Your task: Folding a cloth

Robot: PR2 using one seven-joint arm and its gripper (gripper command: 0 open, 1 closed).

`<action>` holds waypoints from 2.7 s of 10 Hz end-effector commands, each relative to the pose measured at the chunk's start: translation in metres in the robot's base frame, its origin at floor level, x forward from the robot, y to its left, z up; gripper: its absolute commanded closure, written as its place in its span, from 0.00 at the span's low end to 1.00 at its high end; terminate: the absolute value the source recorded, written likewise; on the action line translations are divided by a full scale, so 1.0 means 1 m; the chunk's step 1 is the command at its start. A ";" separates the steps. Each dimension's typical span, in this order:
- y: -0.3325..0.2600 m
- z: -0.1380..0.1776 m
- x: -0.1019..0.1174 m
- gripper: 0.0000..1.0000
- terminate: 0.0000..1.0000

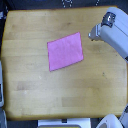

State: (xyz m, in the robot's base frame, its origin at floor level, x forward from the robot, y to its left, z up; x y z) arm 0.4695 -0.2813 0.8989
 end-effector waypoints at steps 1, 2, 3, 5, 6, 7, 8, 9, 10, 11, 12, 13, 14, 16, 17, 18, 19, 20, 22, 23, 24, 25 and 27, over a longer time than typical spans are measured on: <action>0.001 -0.001 0.001 0.00 0.00; 0.007 -0.008 0.012 0.00 0.00; 0.010 -0.019 0.021 0.00 0.00; 0.018 -0.045 0.035 0.00 0.00; 0.025 -0.061 0.040 0.00 0.00; 0.029 -0.068 0.041 0.00 0.00; 0.035 -0.078 0.039 0.00 0.00; 0.046 -0.091 0.035 0.00 0.00; 0.057 -0.102 0.032 0.00 0.00; 0.069 -0.114 0.028 0.00 0.00; 0.076 -0.125 0.023 0.00 0.00; 0.083 -0.134 0.016 0.00 0.00; 0.090 -0.140 0.014 0.00 0.00; 0.118 -0.150 0.018 0.00 0.00; 0.124 -0.154 0.017 0.00 0.00; 0.125 -0.161 0.012 0.00 0.00; 0.128 -0.166 0.007 0.00 0.00; 0.131 -0.172 0.004 0.00 0.00; 0.129 -0.180 -0.006 0.00 0.00; 0.130 -0.182 -0.010 0.00 0.00; 0.128 -0.185 -0.017 0.00 0.00; 0.128 -0.186 -0.020 0.00 0.00; 0.131 -0.184 -0.028 1.00 0.00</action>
State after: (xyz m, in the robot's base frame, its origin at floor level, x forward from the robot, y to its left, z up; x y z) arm 0.4615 -0.1513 0.7213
